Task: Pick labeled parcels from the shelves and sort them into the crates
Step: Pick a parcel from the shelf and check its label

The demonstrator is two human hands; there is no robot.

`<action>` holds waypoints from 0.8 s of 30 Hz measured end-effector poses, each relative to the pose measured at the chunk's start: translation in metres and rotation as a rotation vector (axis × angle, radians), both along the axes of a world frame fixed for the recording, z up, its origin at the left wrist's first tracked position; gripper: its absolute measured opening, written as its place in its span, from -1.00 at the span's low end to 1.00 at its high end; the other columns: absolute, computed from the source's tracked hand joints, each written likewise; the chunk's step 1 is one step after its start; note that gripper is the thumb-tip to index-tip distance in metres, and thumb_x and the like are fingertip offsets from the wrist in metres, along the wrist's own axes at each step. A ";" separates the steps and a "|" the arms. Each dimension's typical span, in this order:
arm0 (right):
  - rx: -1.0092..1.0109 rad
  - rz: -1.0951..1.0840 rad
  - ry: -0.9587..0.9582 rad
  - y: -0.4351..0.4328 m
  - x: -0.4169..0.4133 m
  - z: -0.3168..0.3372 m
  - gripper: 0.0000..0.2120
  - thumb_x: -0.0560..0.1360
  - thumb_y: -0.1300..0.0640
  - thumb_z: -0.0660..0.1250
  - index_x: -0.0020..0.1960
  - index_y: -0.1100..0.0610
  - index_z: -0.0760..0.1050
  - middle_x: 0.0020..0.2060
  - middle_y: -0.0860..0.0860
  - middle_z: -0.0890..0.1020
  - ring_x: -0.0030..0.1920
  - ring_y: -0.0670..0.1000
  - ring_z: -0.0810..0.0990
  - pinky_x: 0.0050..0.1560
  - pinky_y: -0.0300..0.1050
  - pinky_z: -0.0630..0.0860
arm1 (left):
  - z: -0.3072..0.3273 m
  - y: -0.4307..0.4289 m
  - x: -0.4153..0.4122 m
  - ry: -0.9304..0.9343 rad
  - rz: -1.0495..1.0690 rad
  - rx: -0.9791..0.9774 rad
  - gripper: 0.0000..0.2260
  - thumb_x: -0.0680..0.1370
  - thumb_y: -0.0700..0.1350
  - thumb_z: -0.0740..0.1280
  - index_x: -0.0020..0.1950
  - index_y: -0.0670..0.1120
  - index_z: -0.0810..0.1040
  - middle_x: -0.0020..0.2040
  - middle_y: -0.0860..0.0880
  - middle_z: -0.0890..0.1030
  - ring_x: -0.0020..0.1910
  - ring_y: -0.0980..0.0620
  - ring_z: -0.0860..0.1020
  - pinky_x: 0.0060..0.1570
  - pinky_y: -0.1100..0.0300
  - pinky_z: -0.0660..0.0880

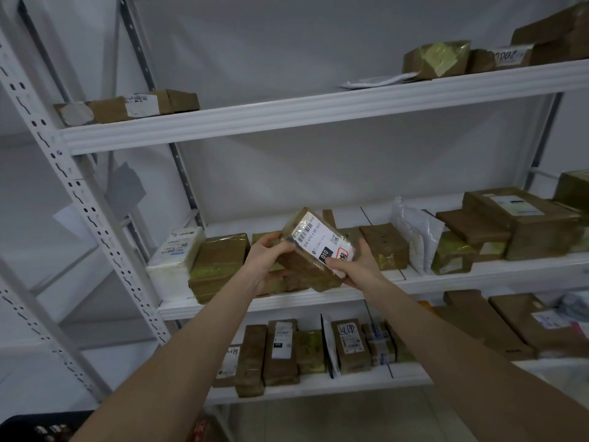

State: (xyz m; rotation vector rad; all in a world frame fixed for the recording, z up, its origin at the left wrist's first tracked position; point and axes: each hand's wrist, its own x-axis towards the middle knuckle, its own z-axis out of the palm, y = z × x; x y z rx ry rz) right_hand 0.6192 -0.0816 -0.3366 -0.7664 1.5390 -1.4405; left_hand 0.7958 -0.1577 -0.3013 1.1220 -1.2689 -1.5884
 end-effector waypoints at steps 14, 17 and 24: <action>0.060 0.017 0.072 0.008 0.005 0.001 -0.73 0.54 0.22 0.30 0.23 0.06 0.47 0.12 0.05 0.59 0.10 0.04 0.54 -0.03 -0.13 0.47 | -0.026 0.021 -0.015 -0.056 -0.054 -0.062 -0.35 0.47 -0.37 0.34 0.50 0.03 0.29 0.28 -0.04 0.56 0.24 -0.09 0.52 0.23 -0.22 0.45; 0.042 0.046 0.131 0.010 0.004 -0.002 -0.57 0.52 0.29 0.30 0.36 0.09 0.42 0.19 0.06 0.58 0.12 0.01 0.51 -0.04 -0.19 0.44 | -0.031 0.023 -0.011 -0.086 -0.085 -0.083 -0.26 0.42 -0.31 0.43 0.52 0.03 0.22 0.38 -0.03 0.47 0.36 -0.11 0.41 0.33 -0.24 0.35; 0.063 0.093 0.206 0.015 0.011 -0.008 -0.34 0.50 0.32 0.31 0.51 -0.03 0.20 0.24 0.04 0.56 0.04 -0.04 0.53 -0.02 -0.12 0.53 | -0.034 0.036 -0.006 -0.105 -0.105 -0.099 -0.27 0.46 -0.34 0.38 0.54 0.05 0.18 0.46 0.02 0.35 0.16 -0.01 0.48 0.05 -0.09 0.55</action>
